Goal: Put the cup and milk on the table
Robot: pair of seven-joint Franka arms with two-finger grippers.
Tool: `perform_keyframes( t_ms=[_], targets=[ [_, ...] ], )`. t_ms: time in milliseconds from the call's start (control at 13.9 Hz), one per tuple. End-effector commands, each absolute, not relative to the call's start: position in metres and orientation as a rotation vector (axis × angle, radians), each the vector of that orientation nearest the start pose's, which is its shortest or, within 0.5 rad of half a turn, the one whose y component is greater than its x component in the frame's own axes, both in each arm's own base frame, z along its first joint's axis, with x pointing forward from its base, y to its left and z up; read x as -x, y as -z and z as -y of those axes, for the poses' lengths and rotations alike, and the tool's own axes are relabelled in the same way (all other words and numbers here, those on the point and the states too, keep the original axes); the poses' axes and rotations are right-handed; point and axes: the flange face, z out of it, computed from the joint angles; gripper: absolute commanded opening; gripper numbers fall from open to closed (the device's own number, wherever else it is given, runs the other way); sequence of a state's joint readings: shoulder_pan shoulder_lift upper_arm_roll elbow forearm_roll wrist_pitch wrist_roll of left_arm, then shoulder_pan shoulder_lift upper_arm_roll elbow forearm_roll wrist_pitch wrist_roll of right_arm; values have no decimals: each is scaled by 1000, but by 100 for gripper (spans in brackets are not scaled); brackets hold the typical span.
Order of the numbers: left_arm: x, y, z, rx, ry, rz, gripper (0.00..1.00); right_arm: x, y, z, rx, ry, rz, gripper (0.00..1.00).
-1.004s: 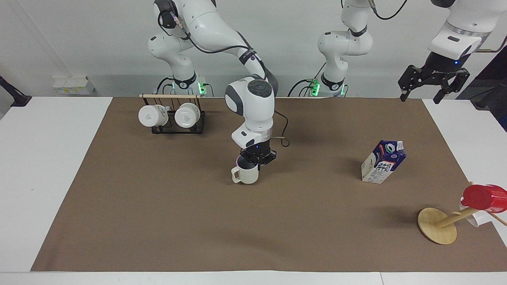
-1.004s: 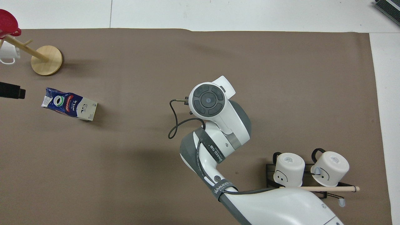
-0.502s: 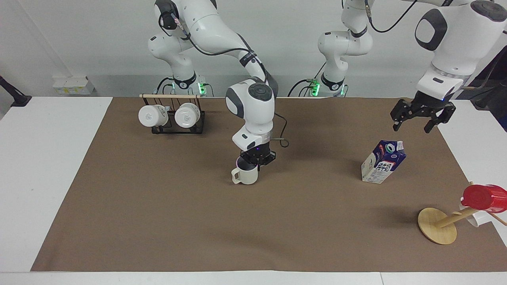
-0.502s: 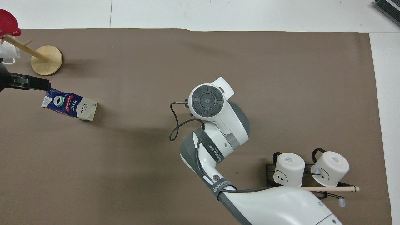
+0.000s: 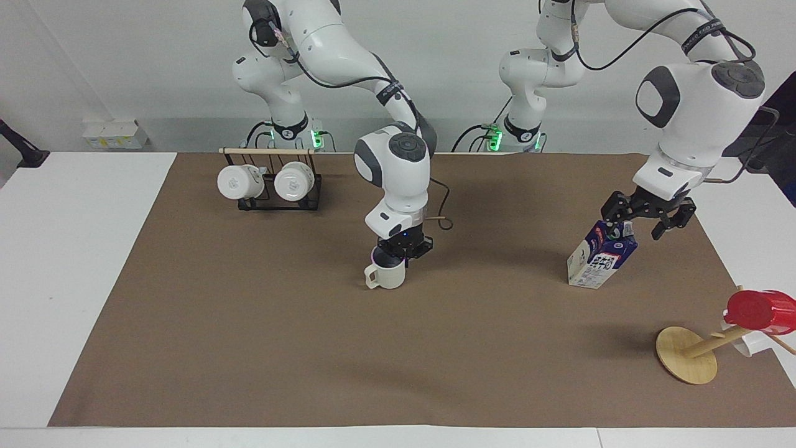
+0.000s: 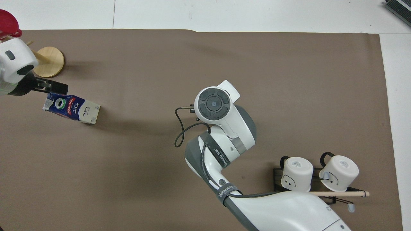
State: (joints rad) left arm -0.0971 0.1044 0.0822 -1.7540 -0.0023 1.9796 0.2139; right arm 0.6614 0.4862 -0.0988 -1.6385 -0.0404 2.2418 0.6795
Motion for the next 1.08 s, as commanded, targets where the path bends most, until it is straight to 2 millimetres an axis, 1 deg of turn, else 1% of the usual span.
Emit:
perform_keyframes(
  t_ms=[0,72,215,359,430,574,646,717,789,861,932,1004],
  targets=[
    [-606,-500,2,3090,191,-434,100,-578,-347,-372,3073,182,-145,49],
    [-606,-497,2,3092,179,-434,100,-577,-347,-374,3051,158,-184,99],
    [-602,-483,5,3097,139,-442,100,-578,-348,-371,3059,156,-187,100],
    [-598,-480,5,3099,125,-440,100,-583,-356,-363,3056,165,-190,100],
    [-595,-474,4,3102,108,-435,100,-586,-365,-359,3050,180,-197,100],
    [-593,-466,7,3101,113,-444,100,-588,-376,-351,3048,184,-204,100],
    [-593,-466,5,3102,108,-437,100,-591,-387,-344,3041,197,-199,100],
    [-590,-462,4,3106,92,-428,100,-593,-400,-334,3038,200,-206,100],
    [-586,-463,3,3107,96,-423,94,-595,-415,-323,3033,207,-213,100],
    [-585,-462,5,3107,92,-427,64,-595,-431,-310,3033,204,-222,100],
    [-586,-462,6,3106,94,-430,45,-596,-447,-296,3033,199,-235,100],
    [-587,-463,8,3107,97,-425,29,-597,-461,-282,3031,197,-251,100]
  ],
)
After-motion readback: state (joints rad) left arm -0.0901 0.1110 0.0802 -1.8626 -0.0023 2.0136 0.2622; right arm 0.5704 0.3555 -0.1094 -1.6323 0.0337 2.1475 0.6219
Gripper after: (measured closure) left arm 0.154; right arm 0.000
